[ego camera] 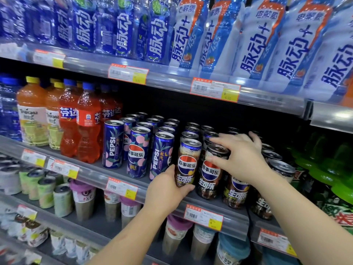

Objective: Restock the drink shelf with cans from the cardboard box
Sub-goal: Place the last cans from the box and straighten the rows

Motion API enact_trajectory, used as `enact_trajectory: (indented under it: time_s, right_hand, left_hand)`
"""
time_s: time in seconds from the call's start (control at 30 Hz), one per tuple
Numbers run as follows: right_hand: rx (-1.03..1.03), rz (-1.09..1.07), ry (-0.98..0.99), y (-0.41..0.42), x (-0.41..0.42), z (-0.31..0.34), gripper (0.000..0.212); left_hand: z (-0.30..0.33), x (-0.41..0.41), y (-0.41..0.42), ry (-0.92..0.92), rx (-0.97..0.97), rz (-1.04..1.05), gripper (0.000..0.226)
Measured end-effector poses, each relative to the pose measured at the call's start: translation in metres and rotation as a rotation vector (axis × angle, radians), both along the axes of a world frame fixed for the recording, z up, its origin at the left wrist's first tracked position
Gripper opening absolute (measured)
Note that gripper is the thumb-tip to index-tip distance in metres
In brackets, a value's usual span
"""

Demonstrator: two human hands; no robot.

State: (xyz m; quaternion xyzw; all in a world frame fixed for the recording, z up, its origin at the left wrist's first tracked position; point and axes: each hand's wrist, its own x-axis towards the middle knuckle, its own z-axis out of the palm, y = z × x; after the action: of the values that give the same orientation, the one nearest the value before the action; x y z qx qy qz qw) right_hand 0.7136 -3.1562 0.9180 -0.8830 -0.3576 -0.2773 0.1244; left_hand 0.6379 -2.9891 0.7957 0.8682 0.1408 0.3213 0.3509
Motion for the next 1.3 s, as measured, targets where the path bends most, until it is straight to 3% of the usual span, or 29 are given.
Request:
enact_trajectory:
  time_s: [0.1, 0.2, 0.4, 0.6, 0.77, 0.93, 1.1, 1.23, 1.3]
  right_hand:
    - [0.039, 0.079, -0.063, 0.029, -0.011, 0.007, 0.052]
    - [0.006, 0.166, -0.032, 0.068, -0.018, 0.012, 0.048]
    - [-0.343, 0.102, 0.025, 0.123, -0.011, 0.017, 0.047]
    - [-0.210, 0.102, 0.121, 0.131, -0.002, 0.017, 0.042]
    - [-0.201, 0.028, 0.038, 0.134, -0.008, 0.016, 0.046]
    - [-0.170, -0.109, -0.008, 0.138, -0.008, 0.012, 0.055]
    - [-0.183, -0.182, -0.057, 0.148, -0.010, 0.009, 0.060]
    - [-0.274, -0.162, 0.059, 0.144, -0.008, 0.018, 0.070]
    - [-0.297, -0.137, 0.112, 0.138, -0.005, 0.021, 0.065]
  left_hand:
    - [0.002, -0.012, 0.013, -0.099, -0.052, 0.074, 0.061]
    - [0.002, -0.020, 0.038, -0.164, -0.083, 0.151, 0.047]
    - [-0.001, -0.031, 0.084, -0.185, -0.039, 0.228, 0.037]
    - [-0.005, -0.027, 0.106, -0.228, 0.106, 0.281, 0.047]
    - [-0.009, -0.022, 0.110, -0.290, 0.137, 0.241, 0.052]
    - [-0.012, -0.023, 0.119, -0.271, 0.084, 0.216, 0.053]
    - [-0.013, -0.026, 0.128, -0.213, -0.101, 0.155, 0.057]
    - [-0.012, -0.025, 0.131, -0.158, -0.111, 0.135, 0.074]
    - [-0.011, -0.024, 0.132, -0.115, -0.083, 0.145, 0.074]
